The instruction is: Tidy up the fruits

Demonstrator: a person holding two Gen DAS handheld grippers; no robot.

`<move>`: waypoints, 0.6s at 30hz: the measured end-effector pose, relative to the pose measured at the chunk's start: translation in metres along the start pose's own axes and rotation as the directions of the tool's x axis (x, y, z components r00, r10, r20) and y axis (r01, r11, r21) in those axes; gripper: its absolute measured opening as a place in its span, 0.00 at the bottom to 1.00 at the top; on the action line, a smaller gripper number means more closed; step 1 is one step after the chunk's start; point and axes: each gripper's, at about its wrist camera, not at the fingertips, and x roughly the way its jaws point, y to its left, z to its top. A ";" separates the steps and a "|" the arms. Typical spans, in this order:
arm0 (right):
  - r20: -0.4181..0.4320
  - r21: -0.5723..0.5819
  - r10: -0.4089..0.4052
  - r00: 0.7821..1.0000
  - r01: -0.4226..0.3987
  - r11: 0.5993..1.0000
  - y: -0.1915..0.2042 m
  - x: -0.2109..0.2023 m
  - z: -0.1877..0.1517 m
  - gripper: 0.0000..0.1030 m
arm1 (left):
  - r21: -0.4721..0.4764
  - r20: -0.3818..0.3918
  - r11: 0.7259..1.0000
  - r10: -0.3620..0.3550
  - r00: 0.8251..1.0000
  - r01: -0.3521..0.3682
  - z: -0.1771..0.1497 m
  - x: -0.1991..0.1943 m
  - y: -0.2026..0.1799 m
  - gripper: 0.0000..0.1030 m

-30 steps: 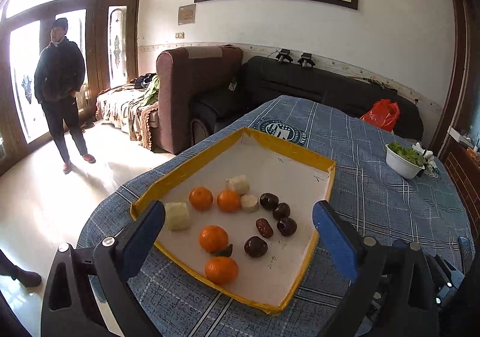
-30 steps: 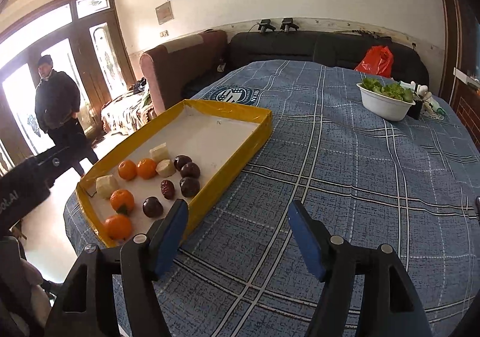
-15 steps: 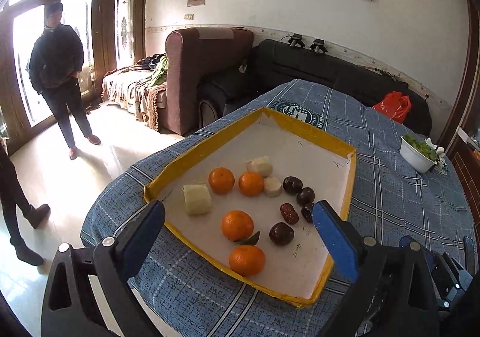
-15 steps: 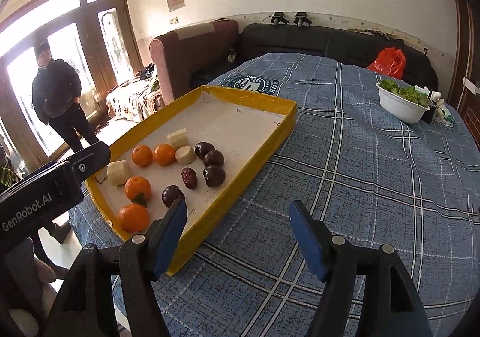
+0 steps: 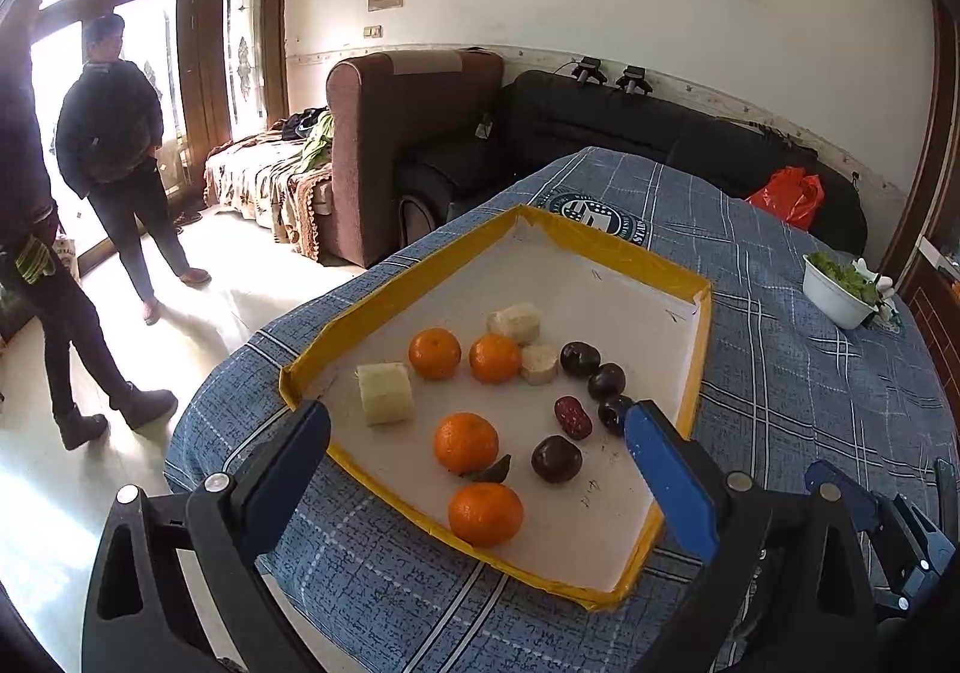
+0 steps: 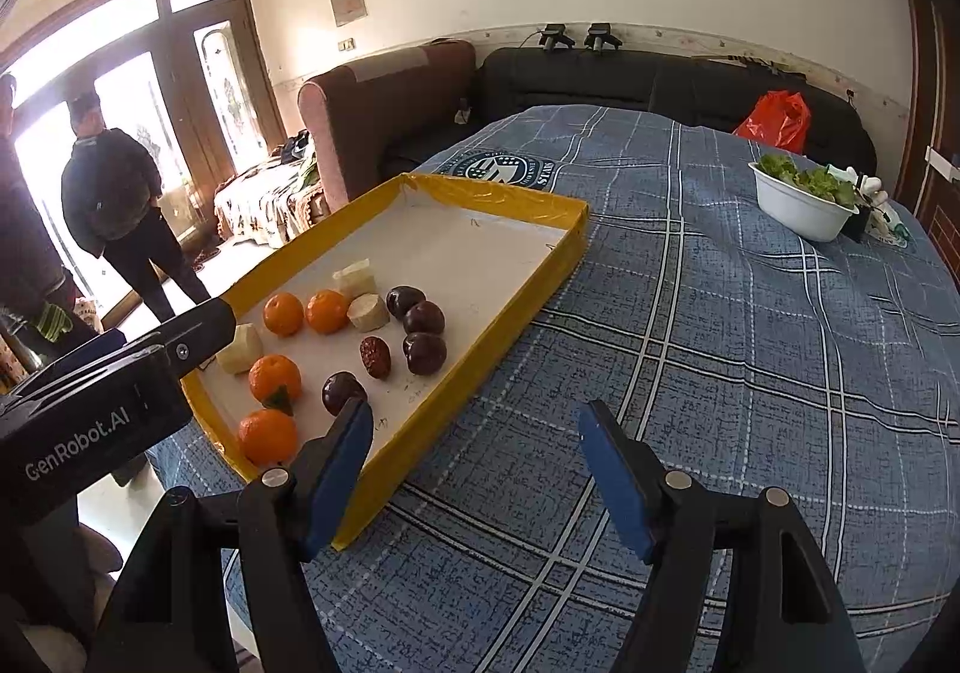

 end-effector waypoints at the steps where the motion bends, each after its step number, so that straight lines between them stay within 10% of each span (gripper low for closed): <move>1: 0.000 0.001 0.000 1.000 0.000 1.000 0.000 0.000 0.000 0.74 | 0.002 0.000 1.000 -0.001 1.000 0.001 0.000 0.000 -0.001 0.96; 18: -0.004 0.004 0.005 1.000 -0.005 1.000 -0.002 0.001 -0.003 0.75 | 0.006 0.004 1.000 0.005 1.000 -0.005 -0.002 -0.002 -0.004 0.96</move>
